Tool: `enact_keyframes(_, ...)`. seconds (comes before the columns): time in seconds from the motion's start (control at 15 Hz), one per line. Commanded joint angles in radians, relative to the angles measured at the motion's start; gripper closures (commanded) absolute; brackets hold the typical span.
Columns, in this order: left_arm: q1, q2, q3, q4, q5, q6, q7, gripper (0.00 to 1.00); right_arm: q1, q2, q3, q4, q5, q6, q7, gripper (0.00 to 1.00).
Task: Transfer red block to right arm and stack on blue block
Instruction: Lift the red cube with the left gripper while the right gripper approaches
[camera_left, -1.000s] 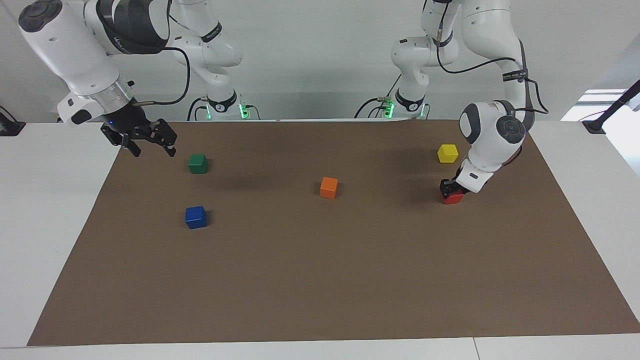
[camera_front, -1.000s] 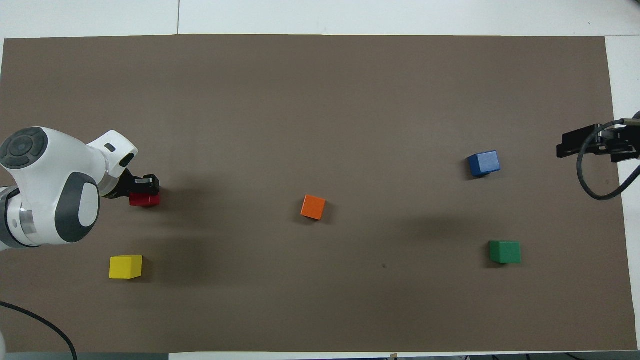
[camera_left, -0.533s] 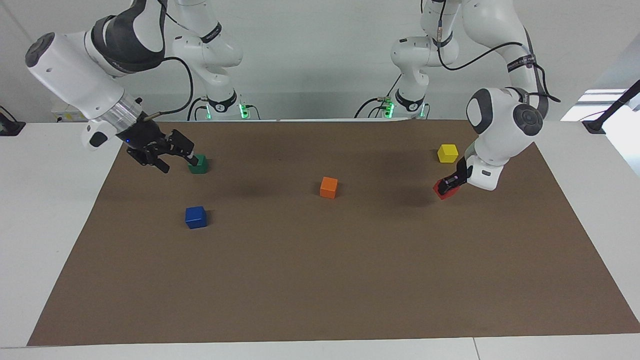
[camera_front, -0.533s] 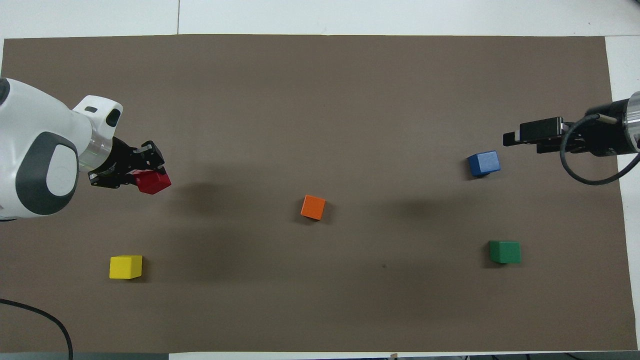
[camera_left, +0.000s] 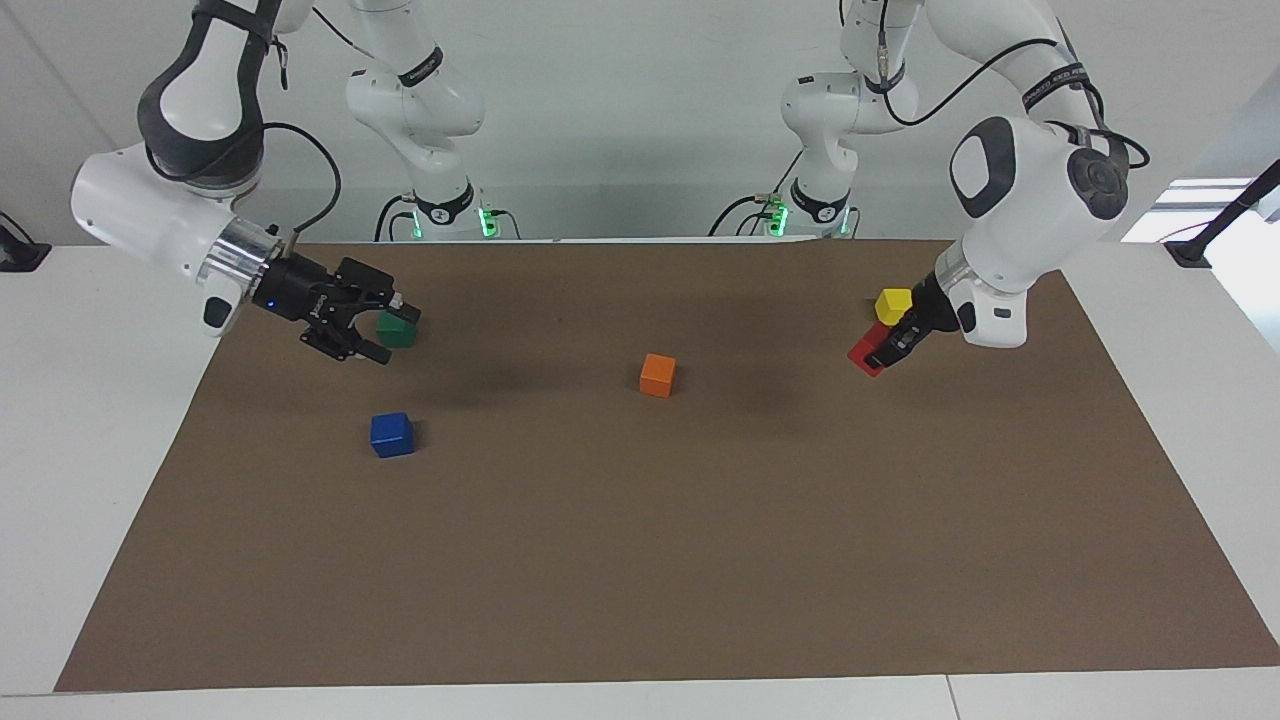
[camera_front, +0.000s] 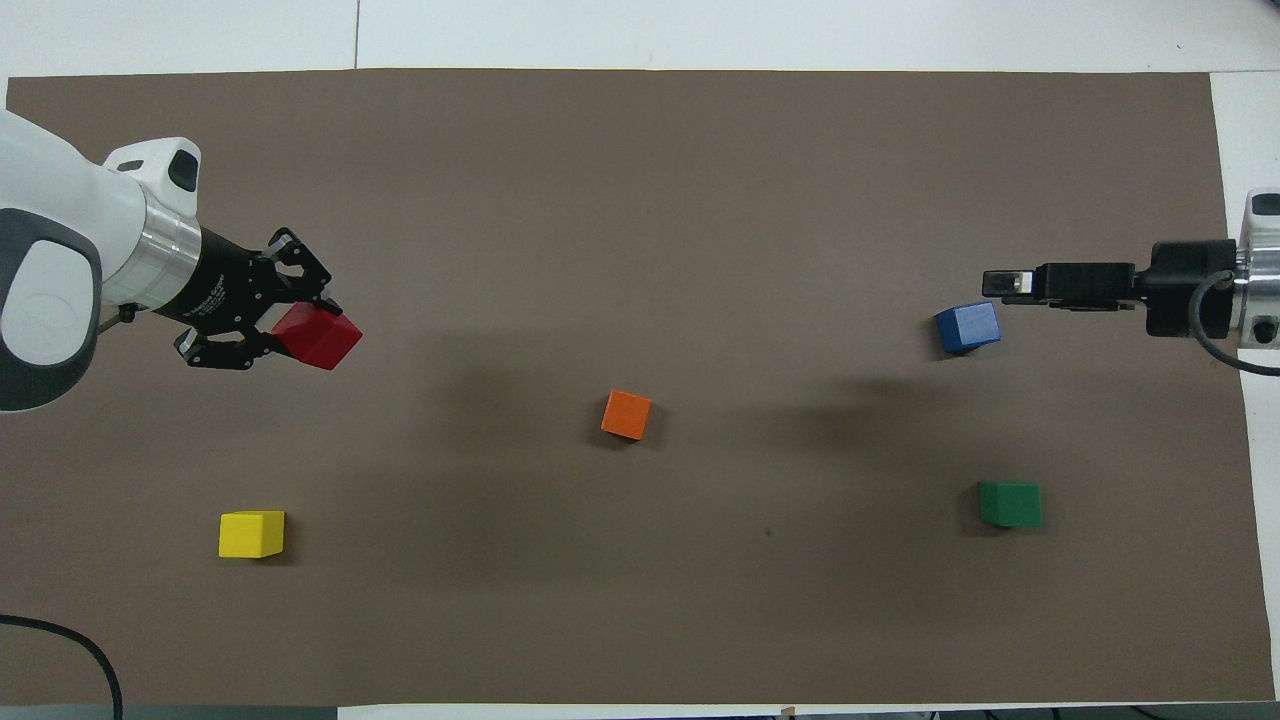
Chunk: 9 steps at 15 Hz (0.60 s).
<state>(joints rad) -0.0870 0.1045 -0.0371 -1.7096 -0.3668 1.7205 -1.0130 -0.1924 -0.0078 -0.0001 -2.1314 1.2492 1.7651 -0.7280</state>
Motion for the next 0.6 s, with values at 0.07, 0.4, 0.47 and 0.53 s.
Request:
enact_keyframes(0.07, 0.018, -0.002, 0.017, 0.024, -0.203, -0.022, -0.237, 1.00, -0.015, -0.003, 0.009, -0.123, 0.180, -0.111, -0.178, 0.00)
enact_keyframes(0.4, 0.026, -0.020, 0.017, 0.008, -0.330, 0.008, -0.439, 1.00, -0.027, 0.248, 0.008, -0.110, 0.279, -0.396, -0.522, 0.00)
enact_keyframes(0.47, 0.026, -0.025, 0.017, -0.004, -0.351, 0.022, -0.444, 1.00, -0.027, 0.252, 0.008, -0.104, 0.298, -0.410, -0.525, 0.00)
enact_keyframes(0.53, 0.027, -0.040, 0.017, -0.028, -0.403, 0.027, -0.443, 1.00, -0.021, 0.252, 0.009, -0.104, 0.320, -0.420, -0.524, 0.00)
